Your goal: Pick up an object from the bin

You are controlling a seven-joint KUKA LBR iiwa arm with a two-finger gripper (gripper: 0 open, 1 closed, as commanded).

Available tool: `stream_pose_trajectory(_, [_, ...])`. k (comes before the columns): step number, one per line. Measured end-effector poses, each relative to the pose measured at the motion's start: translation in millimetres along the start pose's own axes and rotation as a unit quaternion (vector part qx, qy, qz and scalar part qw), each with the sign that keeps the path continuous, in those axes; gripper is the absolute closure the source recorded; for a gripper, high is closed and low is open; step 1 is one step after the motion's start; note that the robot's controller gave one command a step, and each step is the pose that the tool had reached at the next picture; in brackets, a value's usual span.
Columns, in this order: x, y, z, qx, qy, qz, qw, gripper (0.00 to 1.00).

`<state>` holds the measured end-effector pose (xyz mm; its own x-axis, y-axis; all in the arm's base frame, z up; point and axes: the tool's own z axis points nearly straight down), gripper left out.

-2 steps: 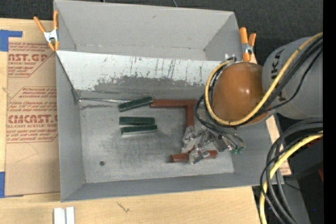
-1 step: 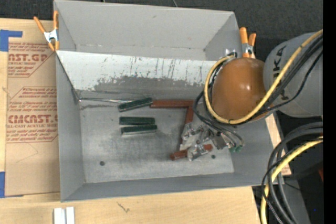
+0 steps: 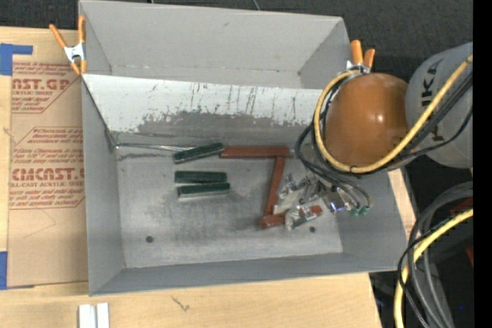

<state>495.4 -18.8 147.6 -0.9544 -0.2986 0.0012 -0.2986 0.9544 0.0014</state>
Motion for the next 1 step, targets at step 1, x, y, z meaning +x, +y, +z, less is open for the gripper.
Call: stream_pose_trajectory(1, [-7.5, 23.4, -73.6, 0.0, -0.0014, -0.003, 1.0, 1.0])
